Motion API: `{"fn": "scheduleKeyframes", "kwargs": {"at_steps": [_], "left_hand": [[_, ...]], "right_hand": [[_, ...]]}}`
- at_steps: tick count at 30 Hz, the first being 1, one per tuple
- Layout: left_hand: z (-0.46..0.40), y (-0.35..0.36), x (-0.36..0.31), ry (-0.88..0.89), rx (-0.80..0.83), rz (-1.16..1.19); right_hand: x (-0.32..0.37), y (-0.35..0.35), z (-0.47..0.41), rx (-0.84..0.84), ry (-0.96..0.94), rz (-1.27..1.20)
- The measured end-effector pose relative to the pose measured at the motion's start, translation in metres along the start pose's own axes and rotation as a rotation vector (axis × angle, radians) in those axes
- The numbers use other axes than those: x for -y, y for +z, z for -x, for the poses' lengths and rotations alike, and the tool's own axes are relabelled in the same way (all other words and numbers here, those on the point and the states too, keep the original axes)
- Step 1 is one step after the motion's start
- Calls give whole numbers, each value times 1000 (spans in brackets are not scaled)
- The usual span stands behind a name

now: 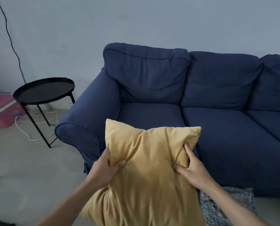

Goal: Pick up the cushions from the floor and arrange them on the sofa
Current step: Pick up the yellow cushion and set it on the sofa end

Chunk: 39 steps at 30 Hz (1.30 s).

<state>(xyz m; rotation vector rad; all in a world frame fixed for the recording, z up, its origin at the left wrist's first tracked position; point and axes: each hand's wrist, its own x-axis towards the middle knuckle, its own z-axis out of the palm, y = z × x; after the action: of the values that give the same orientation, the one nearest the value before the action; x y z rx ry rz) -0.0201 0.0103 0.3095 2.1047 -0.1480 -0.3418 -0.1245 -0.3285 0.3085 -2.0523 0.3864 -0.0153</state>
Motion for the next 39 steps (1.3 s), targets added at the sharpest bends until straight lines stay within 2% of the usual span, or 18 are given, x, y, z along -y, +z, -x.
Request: {"fn": "scheduleKeyframes", "kwargs": {"at_steps": [11, 19, 29, 34, 39], "left_hand": [[-71, -60, -182, -14, -28, -25], [-171, -86, -265, -25, 11, -48], [-355, -78, -278, 33, 40, -31], [-438, -66, -254, 66, 8, -38], [-494, -51, -217, 28, -6, -79]], "right_hand": [[148, -120, -82, 57, 43, -55], [212, -174, -184, 123, 89, 32], [217, -171, -353, -4, 57, 141], [200, -154, -440, -39, 19, 158], [162, -129, -497, -58, 19, 197]]}}
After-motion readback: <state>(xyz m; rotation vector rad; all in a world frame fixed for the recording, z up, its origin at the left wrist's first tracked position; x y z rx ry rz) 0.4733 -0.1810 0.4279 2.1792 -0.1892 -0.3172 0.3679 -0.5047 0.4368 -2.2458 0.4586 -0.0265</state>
